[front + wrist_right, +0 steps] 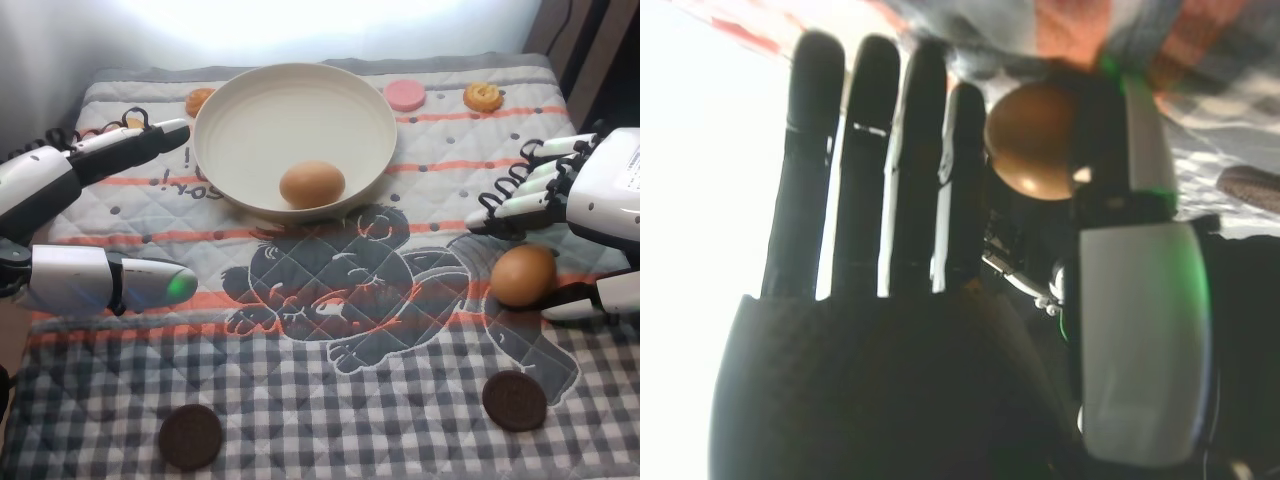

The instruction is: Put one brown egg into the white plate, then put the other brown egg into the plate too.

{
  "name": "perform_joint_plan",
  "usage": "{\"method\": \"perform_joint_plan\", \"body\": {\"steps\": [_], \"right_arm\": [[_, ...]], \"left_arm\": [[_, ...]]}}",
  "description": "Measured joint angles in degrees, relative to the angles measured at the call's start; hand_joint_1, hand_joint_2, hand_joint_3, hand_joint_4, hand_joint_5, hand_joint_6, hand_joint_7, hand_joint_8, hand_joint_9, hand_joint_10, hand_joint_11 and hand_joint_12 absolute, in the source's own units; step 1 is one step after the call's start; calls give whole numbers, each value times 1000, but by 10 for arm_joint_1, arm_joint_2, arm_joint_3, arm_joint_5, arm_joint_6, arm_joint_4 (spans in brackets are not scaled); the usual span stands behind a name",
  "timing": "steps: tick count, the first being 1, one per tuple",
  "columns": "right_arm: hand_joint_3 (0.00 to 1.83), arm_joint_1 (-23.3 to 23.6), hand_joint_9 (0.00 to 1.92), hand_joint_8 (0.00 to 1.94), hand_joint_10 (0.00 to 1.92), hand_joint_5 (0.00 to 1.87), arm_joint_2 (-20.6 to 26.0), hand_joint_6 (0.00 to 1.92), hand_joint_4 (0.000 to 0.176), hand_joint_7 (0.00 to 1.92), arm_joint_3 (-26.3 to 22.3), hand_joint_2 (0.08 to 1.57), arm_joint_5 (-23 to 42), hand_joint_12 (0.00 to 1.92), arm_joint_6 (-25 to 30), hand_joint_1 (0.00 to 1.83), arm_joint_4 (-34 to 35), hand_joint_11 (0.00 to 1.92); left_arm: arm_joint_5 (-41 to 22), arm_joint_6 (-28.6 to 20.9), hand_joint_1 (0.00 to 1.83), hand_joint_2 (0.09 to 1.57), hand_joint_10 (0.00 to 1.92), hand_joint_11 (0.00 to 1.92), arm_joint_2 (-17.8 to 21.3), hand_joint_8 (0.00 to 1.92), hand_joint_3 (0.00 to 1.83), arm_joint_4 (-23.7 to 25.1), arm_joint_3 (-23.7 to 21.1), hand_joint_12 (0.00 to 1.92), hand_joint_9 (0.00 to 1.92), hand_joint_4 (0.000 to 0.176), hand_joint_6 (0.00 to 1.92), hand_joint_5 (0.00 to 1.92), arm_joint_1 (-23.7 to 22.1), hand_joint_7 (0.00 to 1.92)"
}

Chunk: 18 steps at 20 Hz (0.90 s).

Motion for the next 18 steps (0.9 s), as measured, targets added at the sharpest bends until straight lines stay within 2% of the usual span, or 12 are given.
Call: {"method": "perform_joint_plan", "body": {"steps": [3, 4, 5, 6, 7, 8, 9, 11, 12, 14, 16, 18], "right_arm": [[4, 0, 669, 9, 51, 497, 0, 7, 43, 611, 0, 949, 8, 943, 0, 857, -7, 298], [1, 0, 759, 23, 77, 558, 0, 6, 13, 682, 0, 962, 9, 1009, 0, 866, -9, 409], [1, 0, 759, 23, 77, 558, 0, 6, 13, 682, 0, 962, 9, 1009, 0, 866, -9, 409], [1, 0, 893, 56, 161, 692, 0, 12, 0, 821, 0, 989, 9, 1104, 0, 937, -10, 544], [1, 0, 1004, 814, 716, 974, -2, 565, 0, 1063, 0, 1071, 11, 1254, 2, 1216, -9, 854], [1, 0, 1004, 814, 716, 974, -4, 565, 0, 1063, 0, 1071, 12, 1254, 2, 1216, -10, 854], [1, 0, 990, 1132, 1057, 968, -6, 771, 0, 1028, 0, 1110, 20, 1353, 5, 1262, -13, 919], [0, 1, 975, 1167, 1051, 1000, -7, 763, 0, 1000, 0, 1112, 26, 1332, 4, 1251, -16, 920], [0, 1, 988, 1091, 953, 1011, -7, 803, 0, 1012, 0, 1104, 26, 1265, 3, 1239, -16, 920], [0, 1, 961, 1146, 1021, 1060, -7, 732, 0, 977, 0, 1102, 28, 1338, 3, 1238, -17, 896], [0, 1, 942, 1189, 1052, 1069, -7, 682, 0, 968, 0, 1105, 28, 1322, 3, 1247, -18, 883], [0, 0, 969, 1151, 917, 1092, -9, 648, 0, 982, 5, 1096, 30, 1228, 3, 1247, -10, 876]], "left_arm": [[0, 0, 677, 839, 8, 22, 0, 8, 3, 0, 0, 28, 144, 176, 0, 156, 0, 183], [0, 0, 675, 841, 6, 21, 0, 7, 4, 0, 0, 28, 141, 176, 0, 155, 0, 182], [0, 0, 675, 841, 6, 21, 0, 7, 4, 0, 0, 28, 141, 176, 0, 155, 0, 182], [0, 0, 681, 844, 1, 14, 0, 3, 5, 0, 0, 27, 132, 176, 0, 148, 0, 174], [0, 0, 678, 842, 3, 11, 0, 5, 3, -1, 0, 28, 136, 176, 3, 152, 0, 181], [0, 0, 678, 842, 3, 11, 0, 5, 3, -1, 0, 28, 136, 176, 3, 152, 0, 181], [-2, 0, 672, 846, 4, 10, 0, 6, 4, -2, 0, 30, 141, 176, 0, 148, 2, 186], [-2, 0, 679, 845, 2, 7, 0, 4, 3, -5, 0, 31, 137, 176, 0, 143, 3, 185], [-3, 0, 675, 845, 2, 5, 0, 5, 3, -8, 0, 31, 138, 176, 0, 144, 6, 187], [-3, 0, 689, 843, 5, 5, 0, 7, 1, -8, 0, 35, 147, 176, 2, 149, 7, 196], [-3, 0, 688, 844, 7, 6, 0, 7, 2, -9, 0, 38, 153, 176, 1, 148, 6, 201], [-4, 0, 679, 848, 9, 13, 0, 6, 3, -11, 0, 46, 162, 176, 0, 131, 8, 202]]}}
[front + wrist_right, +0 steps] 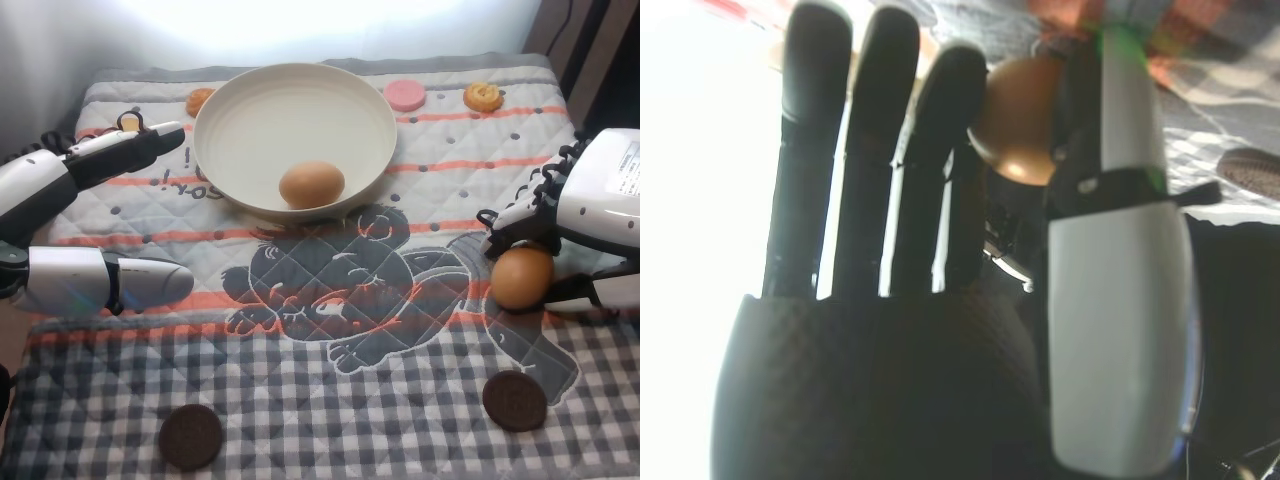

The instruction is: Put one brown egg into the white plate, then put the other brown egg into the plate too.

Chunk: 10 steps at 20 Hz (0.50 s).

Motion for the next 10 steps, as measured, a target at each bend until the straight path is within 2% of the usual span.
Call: {"method": "perform_joint_plan", "body": {"steps": [2, 6, 7, 8, 9, 10], "right_arm": [[1, 0, 998, 1046, 802, 1021, -5, 801, 0, 1024, 12, 1098, 3, 1222, -1, 1235, 30, 851], [1, 0, 1042, 934, 688, 1027, -12, 826, 1, 1070, 35, 1084, 29, 1198, -4, 1235, 73, 843], [0, 0, 1049, 865, 652, 1026, -24, 866, 22, 1088, 43, 1081, 35, 1202, -4, 1232, 83, 840], [0, 2, 1049, 865, 652, 1026, -33, 866, 22, 1088, 49, 1081, 37, 1202, -4, 1232, 87, 840], [0, 12, 1062, 806, 556, 1036, -45, 882, 27, 1103, 57, 1075, 34, 1089, -4, 1237, 82, 828], [0, 33, 1035, 620, 906, 1018, -65, 971, 0, 1114, 72, 1067, 28, 1004, -3, 1354, 77, 838]], "left_arm": [[-1, 0, 671, 851, 8, 15, 0, 3, 4, 0, 0, 52, 165, 176, 0, 127, 0, 201], [-3, 0, 678, 847, 9, 19, 0, 5, 0, -6, 0, 66, 175, 176, 3, 135, 3, 211], [-3, 0, 671, 850, 0, 0, 0, 0, 1, -6, 0, 108, 171, 176, 0, 128, 3, 205], [-4, 0, 671, 850, 0, 0, 0, 0, 1, -5, 0, 108, 171, 176, 0, 128, 3, 205], [-5, 0, 665, 849, 1, 0, -1, 2, 1, -7, 0, 109, 173, 176, 0, 127, 4, 209], [-3, 0, 664, 850, 3, 0, -3, 5, 1, -10, 0, 112, 178, 176, 2, 132, 4, 216]]}}
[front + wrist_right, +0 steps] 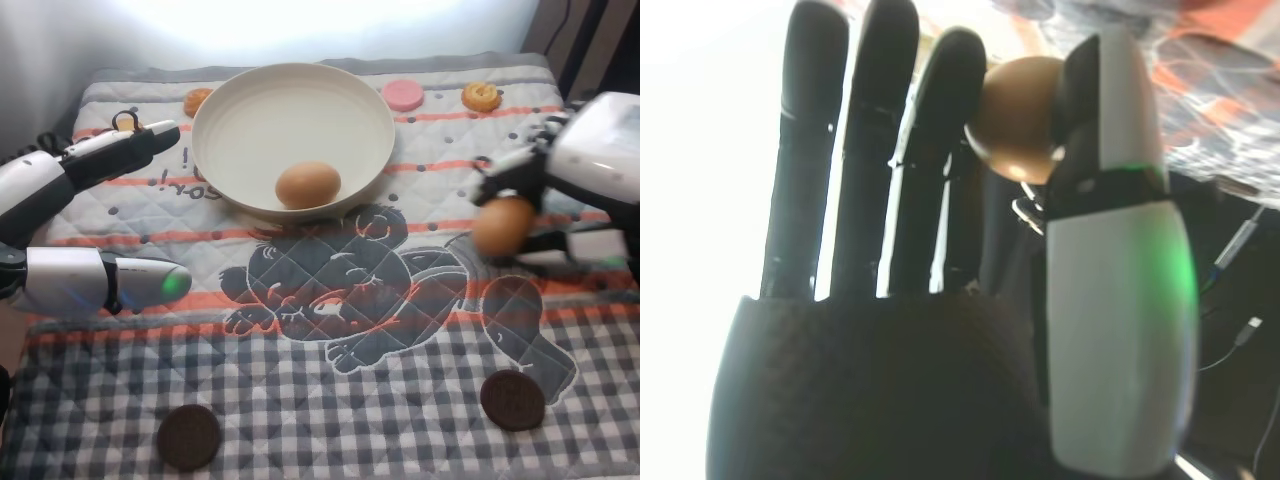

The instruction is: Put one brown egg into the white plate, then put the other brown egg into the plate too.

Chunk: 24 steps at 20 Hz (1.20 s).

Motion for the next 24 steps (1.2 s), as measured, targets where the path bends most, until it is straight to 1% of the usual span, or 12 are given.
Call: {"method": "perform_joint_plan", "body": {"steps": [1, 3, 8, 10, 12, 13, 15, 16, 17, 19, 23, 24], "right_arm": [[0, 26, 1035, 599, 799, 1074, -20, 853, 0, 1191, 19, 1047, 1, 1139, -1, 1277, 2, 863], [0, 68, 1014, 901, 1098, 1171, -54, 542, 0, 1126, 57, 1046, 0, 1447, 0, 1265, 7, 922], [0, 162, 1000, 561, 1007, 1027, -143, 955, 0, 1177, 157, 1056, -85, 1085, -1, 1382, -13, 792], [1, 181, 1068, 502, 990, 1040, -169, 868, 0, 1203, 182, 1041, -111, 1105, 0, 1394, -18, 848], [0, 192, 1072, 597, 862, 1126, -194, 717, 0, 1227, 200, 1027, -137, 1229, 0, 1289, -33, 861], [2, 194, 1007, 872, 917, 1214, -205, 493, 0, 1124, 207, 1035, -152, 1411, 0, 1263, -38, 782], [4, 194, 922, 1045, 1134, 1135, -211, 518, 0, 1075, 207, 1064, -166, 1589, 0, 1273, -43, 757], [0, 194, 709, 610, 1010, 824, -211, 283, 0, 786, 205, 980, -167, 1531, 0, 1005, -46, 530], [0, 194, 587, 301, 676, 651, -211, 67, 41, 658, 204, 942, -166, 1295, 0, 894, -46, 336], [0, 195, 454, 18, 108, 460, -209, 2, 77, 484, 193, 894, -168, 1023, 0, 837, -46, 19], [0, 195, 280, 1, 0, 249, -201, 1, 127, 304, 152, 861, -152, 731, 0, 786, -48, 0], [0, 195, 303, 9, 9, 263, -185, 7, 114, 327, 137, 860, -136, 724, 0, 839, -57, 0]], "left_arm": [[0, 0, 661, 853, 1, 0, -2, 1, 2, 2, 0, 117, 173, 176, 1, 130, 0, 211], [1, 0, 667, 856, 1, 0, -3, 2, 1, 4, 0, 84, 160, 176, 1, 132, 0, 200], [3, 0, 681, 855, 4, 0, -9, 4, 2, 3, 5, 167, 184, 176, 1, 149, -2, 216], [10, 0, 692, 853, 2, 0, -15, 3, 1, 7, 8, 165, 180, 176, 0, 143, -5, 216], [14, 0, 694, 853, 2, 0, -19, 2, 1, 10, 13, 165, 180, 176, 1, 146, -10, 214], [14, 0, 689, 862, 2, 0, -19, 3, 5, 11, 13, 165, 182, 176, 1, 144, -12, 218], [14, 0, 678, 864, 3, 0, -20, 3, 5, 11, 13, 168, 185, 176, 0, 143, -14, 219], [14, 0, 687, 866, 1, 0, -23, 0, 4, 11, 14, 166, 180, 176, 1, 134, -15, 213], [14, 0, 692, 867, 0, 0, -23, 0, 4, 13, 14, 161, 178, 176, 1, 136, -15, 207], [14, 0, 690, 865, 0, 0, -22, 0, 3, 12, 14, 156, 178, 176, 0, 132, -15, 206], [5, 0, 685, 855, 1, 0, -17, 0, 0, 10, 10, 157, 179, 176, 8, 156, -12, 206], [-4, -1, 676, 843, 0, 0, -12, 0, 0, 7, 3, 154, 163, 176, 1, 140, -11, 191]]}}
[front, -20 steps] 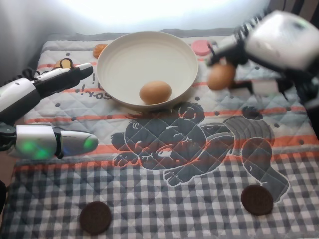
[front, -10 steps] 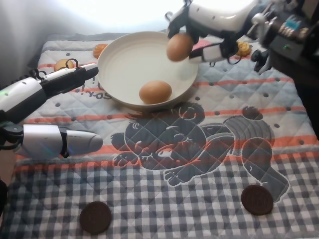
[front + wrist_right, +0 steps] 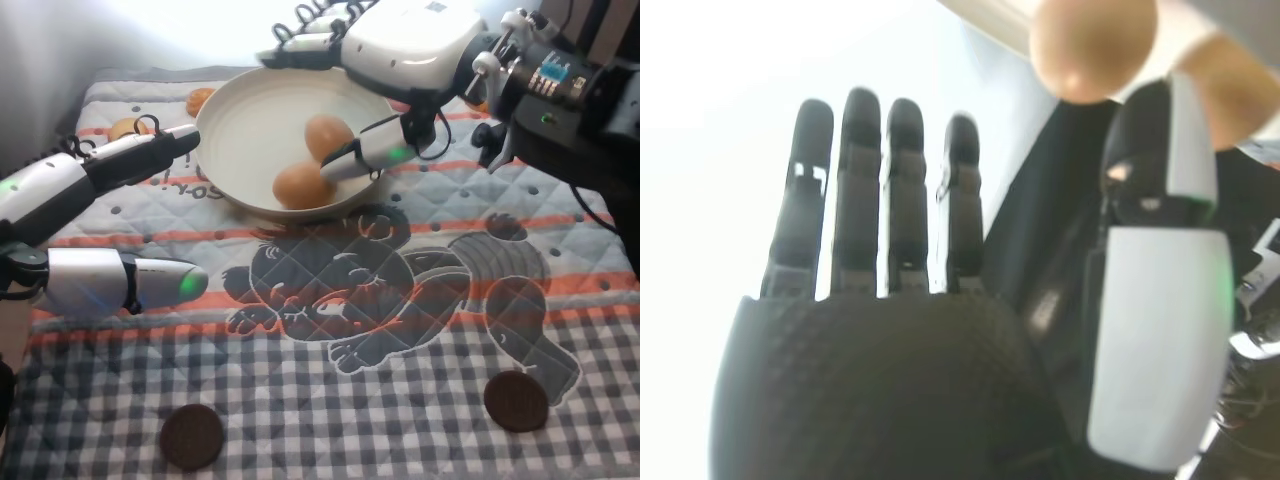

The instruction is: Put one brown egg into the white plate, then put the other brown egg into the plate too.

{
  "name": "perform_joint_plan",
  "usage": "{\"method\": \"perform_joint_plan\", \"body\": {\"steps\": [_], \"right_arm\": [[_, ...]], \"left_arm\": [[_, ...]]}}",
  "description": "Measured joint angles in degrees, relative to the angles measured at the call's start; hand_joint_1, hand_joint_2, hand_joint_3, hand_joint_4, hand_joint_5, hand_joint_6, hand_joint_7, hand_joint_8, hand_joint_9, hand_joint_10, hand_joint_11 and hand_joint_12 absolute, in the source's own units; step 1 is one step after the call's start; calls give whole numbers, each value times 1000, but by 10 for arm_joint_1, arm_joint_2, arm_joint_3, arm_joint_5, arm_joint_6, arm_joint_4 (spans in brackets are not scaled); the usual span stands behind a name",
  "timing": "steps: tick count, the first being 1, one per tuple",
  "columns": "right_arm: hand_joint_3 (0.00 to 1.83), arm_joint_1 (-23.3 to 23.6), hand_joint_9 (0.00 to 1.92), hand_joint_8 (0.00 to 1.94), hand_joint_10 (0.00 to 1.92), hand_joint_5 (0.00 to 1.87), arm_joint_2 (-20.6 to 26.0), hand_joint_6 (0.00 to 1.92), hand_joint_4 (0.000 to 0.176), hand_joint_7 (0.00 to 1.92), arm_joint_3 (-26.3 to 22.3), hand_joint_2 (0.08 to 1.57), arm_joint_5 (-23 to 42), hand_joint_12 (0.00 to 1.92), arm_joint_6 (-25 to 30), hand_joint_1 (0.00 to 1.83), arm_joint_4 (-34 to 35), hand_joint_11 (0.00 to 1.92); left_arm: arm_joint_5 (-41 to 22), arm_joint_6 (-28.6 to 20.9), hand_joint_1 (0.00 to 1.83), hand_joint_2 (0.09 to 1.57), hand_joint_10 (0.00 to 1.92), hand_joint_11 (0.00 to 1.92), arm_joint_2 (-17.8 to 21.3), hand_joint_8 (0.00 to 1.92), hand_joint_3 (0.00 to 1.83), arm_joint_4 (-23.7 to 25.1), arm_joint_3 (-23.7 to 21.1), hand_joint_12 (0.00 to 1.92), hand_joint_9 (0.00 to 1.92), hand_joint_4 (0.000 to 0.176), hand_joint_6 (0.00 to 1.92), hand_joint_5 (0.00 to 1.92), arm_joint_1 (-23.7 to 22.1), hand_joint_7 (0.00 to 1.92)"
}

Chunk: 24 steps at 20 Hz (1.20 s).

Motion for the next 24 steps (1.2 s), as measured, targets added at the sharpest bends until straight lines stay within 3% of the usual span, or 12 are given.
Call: {"method": "perform_joint_plan", "body": {"steps": [3, 4, 6, 7, 10, 12, 13, 15, 18, 20, 21, 24], "right_arm": [[3, -37, 342, 0, 3, 260, 77, 1, 103, 328, -45, 890, 99, 721, 0, 812, 72, 0], [6, -60, 261, 2, 2, 256, 108, 2, 85, 270, -63, 904, 125, 581, 0, 739, 94, 0], [0, -104, 211, 4, 2, 253, 155, 0, 128, 273, -100, 891, 172, 406, -3, 670, 131, 0], [0, -122, 208, 9, 1, 258, 172, 1, 97, 300, -115, 885, 196, 349, -3, 662, 144, 0], [1, -188, 206, 11, 2, 266, 221, 9, 80, 301, -178, 893, 338, 305, -2, 776, 196, 16], [1, -232, 248, 12, 15, 264, 236, 5, 57, 319, -205, 895, 414, 305, -2, 781, 214, 5], [0, -246, 293, 3, 8, 286, 240, 2, 60, 341, -214, 903, 432, 354, -2, 805, 221, 0], [0, -281, 337, 2, 6, 324, 256, 3, 82, 366, -238, 867, 478, 445, -2, 846, 245, 0], [6, -335, 365, 1, 2, 280, 269, 0, 110, 356, -262, 816, 560, 587, -3, 832, 297, 0], [6, -345, 362, 1, 1, 267, 270, 1, 113, 356, -272, 837, 592, 713, -3, 795, 309, 0], [13, -349, 337, 0, 0, 269, 274, 1, 98, 340, -281, 902, 607, 709, -3, 757, 306, 0], [5, -350, 372, 0, 3, 204, 276, 0, 93, 354, -283, 992, 615, 736, -3, 643, 293, 64]], "left_arm": [[-66, -115, 622, 826, 0, 0, 15, 0, 0, 16, 8, 90, 87, 176, 0, 86, 21, 114], [-97, -182, 605, 828, 0, 0, 17, 0, 0, 20, 22, 81, 60, 146, 0, 82, 34, 82], [-161, -302, 658, 823, 0, 0, 19, 0, 0, 13, 44, 3, 6, 125, 0, 44, 72, 42], [-189, -338, 727, 822, 0, 0, 20, 0, 0, 13, 47, 0, 0, 114, 5, 55, 90, 32], [-283, -435, 745, 805, 0, 0, 18, 0, 0, 25, 43, 0, 0, 123, 0, 45, 147, 0], [-343, -465, 707, 809, 0, 0, 18, 0, 0, 17, 36, 0, 0, 152, 4, 46, 168, 0], [-362, -467, 678, 852, 0, 0, 18, 0, 14, 16, 32, 0, 0, 107, 0, 25, 170, 0], [-413, -484, 612, 843, 22, 0, 13, 7, 8, 25, 28, 0, 57, 87, 5, 14, 179, 17], [-450, -508, 539, 927, 18, 20, 0, 3, 43, 31, 22, 9, 68, 158, 0, 0, 198, 15], [-453, -512, 484, 997, 11, 0, 0, 3, 0, 30, 20, 645, 135, 112, 3, 18, 210, 74], [-453, -525, 432, 966, 7, 0, 0, 3, 0, 24, 20, 733, 145, 153, 4, 35, 211, 95], [-459, -532, 337, 999, 2, 0, 1, 2, 0, 24, 20, 831, 138, 105, 0, 3, 211, 90]]}}
